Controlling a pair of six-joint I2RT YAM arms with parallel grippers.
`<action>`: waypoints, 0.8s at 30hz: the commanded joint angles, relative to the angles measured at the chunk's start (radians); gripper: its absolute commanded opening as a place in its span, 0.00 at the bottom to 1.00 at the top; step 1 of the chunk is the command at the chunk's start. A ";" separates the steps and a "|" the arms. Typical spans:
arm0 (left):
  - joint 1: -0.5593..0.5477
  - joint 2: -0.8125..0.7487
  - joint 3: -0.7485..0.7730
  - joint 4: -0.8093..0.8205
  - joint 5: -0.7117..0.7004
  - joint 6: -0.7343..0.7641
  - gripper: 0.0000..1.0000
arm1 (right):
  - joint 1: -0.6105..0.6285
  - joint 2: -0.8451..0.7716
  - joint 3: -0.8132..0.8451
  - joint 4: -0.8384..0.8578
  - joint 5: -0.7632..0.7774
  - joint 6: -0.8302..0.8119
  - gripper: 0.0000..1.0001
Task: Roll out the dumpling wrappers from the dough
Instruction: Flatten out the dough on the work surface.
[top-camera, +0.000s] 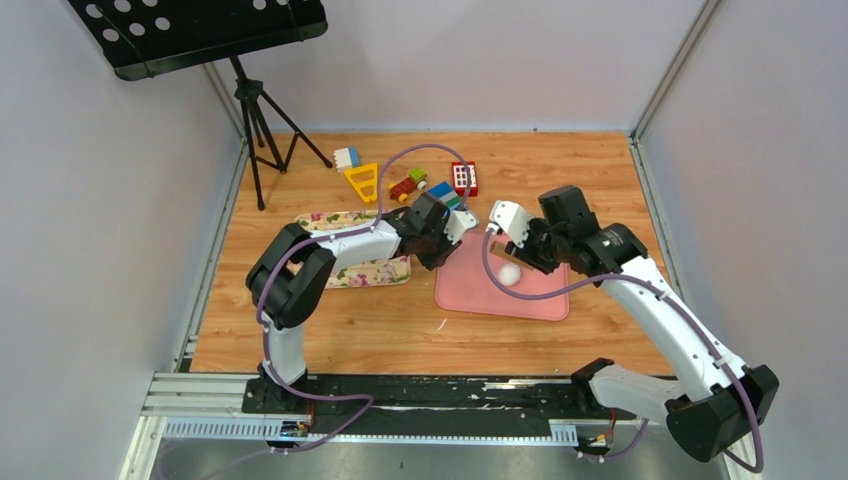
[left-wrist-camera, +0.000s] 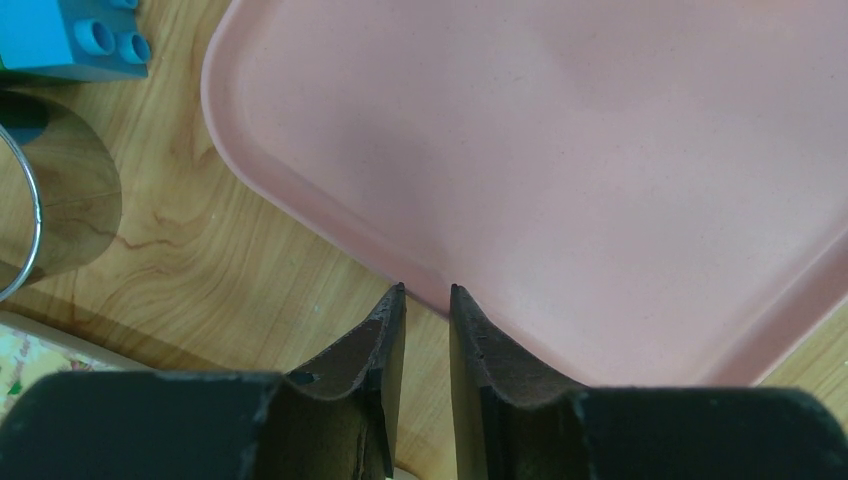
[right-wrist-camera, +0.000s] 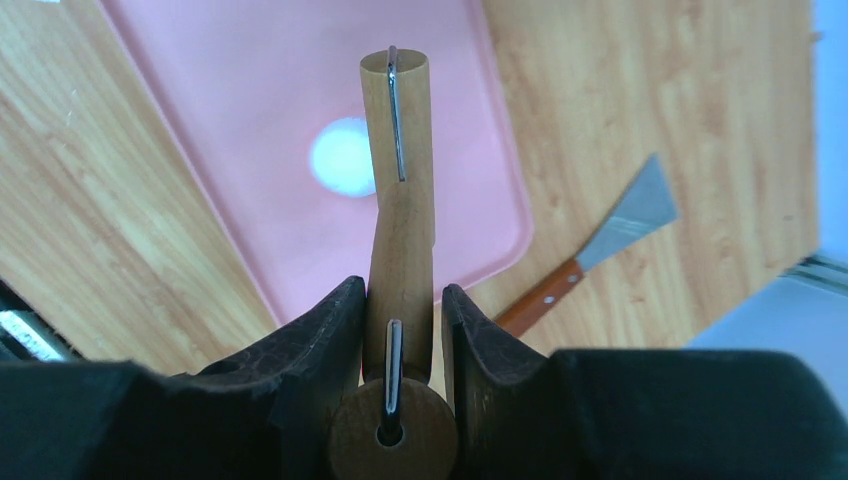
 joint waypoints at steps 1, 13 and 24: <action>-0.013 0.019 0.019 -0.003 0.026 0.005 0.29 | 0.002 -0.032 0.119 0.043 0.073 -0.040 0.00; -0.009 0.009 -0.014 0.046 0.066 -0.026 0.30 | 0.002 -0.015 0.063 -0.115 0.043 -0.018 0.00; -0.006 0.009 -0.013 0.050 0.078 -0.041 0.29 | 0.001 -0.032 -0.008 -0.100 -0.015 0.008 0.00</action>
